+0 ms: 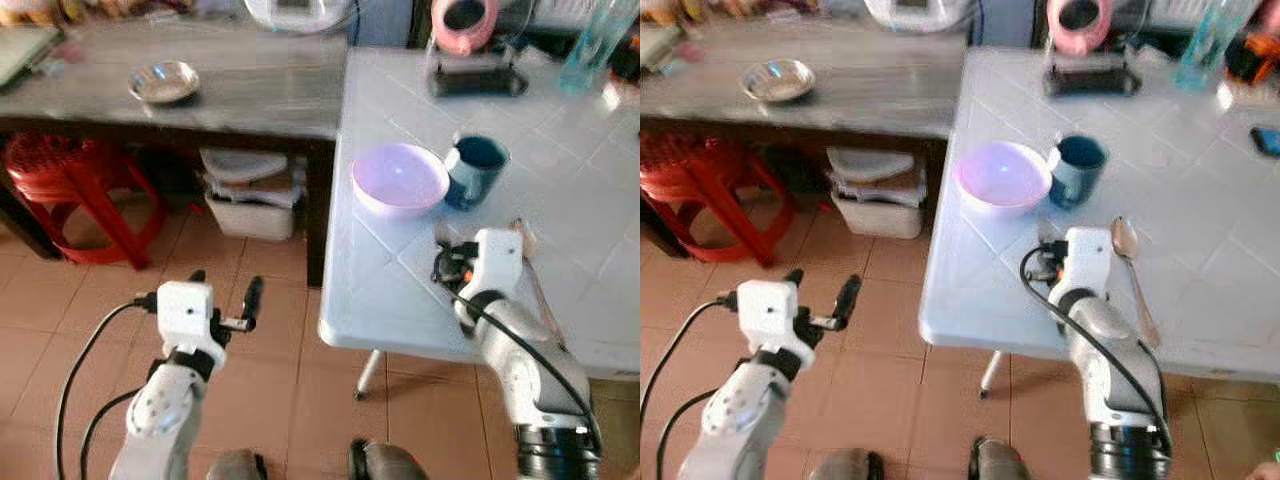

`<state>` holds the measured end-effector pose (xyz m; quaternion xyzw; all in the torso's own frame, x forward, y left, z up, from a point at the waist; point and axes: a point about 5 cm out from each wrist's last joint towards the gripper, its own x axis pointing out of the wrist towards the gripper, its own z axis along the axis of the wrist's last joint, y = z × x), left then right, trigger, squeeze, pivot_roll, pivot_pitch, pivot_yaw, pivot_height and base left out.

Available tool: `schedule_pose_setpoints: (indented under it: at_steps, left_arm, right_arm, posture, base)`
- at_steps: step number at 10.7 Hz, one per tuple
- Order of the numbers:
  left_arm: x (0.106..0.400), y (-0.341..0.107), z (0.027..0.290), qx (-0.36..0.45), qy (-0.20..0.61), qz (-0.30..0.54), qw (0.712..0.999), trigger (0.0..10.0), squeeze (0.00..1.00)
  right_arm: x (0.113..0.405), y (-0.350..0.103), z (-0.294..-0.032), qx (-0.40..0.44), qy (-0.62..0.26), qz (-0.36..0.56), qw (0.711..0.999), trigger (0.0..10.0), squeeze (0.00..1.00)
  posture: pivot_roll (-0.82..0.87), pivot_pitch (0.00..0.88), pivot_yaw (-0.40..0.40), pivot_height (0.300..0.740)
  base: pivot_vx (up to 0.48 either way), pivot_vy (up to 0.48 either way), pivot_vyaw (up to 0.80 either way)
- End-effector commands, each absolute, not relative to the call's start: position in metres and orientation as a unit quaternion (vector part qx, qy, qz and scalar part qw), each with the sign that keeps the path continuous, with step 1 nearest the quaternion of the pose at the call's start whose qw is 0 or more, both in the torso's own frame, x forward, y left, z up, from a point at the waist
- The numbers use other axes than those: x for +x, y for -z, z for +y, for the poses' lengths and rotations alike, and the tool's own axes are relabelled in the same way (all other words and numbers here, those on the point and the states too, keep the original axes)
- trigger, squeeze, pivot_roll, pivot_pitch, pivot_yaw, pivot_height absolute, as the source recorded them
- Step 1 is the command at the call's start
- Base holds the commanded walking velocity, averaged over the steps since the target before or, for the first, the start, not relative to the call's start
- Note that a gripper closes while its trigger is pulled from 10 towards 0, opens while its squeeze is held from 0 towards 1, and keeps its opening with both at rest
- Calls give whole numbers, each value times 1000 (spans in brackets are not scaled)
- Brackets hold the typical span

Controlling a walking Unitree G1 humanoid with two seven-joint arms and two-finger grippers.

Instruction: Setting the table

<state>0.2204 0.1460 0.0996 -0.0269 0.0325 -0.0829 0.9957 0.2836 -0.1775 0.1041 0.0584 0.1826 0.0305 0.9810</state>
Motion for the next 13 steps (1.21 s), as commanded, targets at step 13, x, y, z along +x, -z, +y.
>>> schedule_pose_setpoints:
  at_steps: [13]
  left_arm:
    - [245, -99, 153, -17, 31, 6, 999, 10000, 0]
  right_arm:
    - [308, -121, -146, 6, -79, 61, 995, 0, 0]
  posture:
    - [15, 61, 38, 740]
  base:
    - [113, 402, 0]
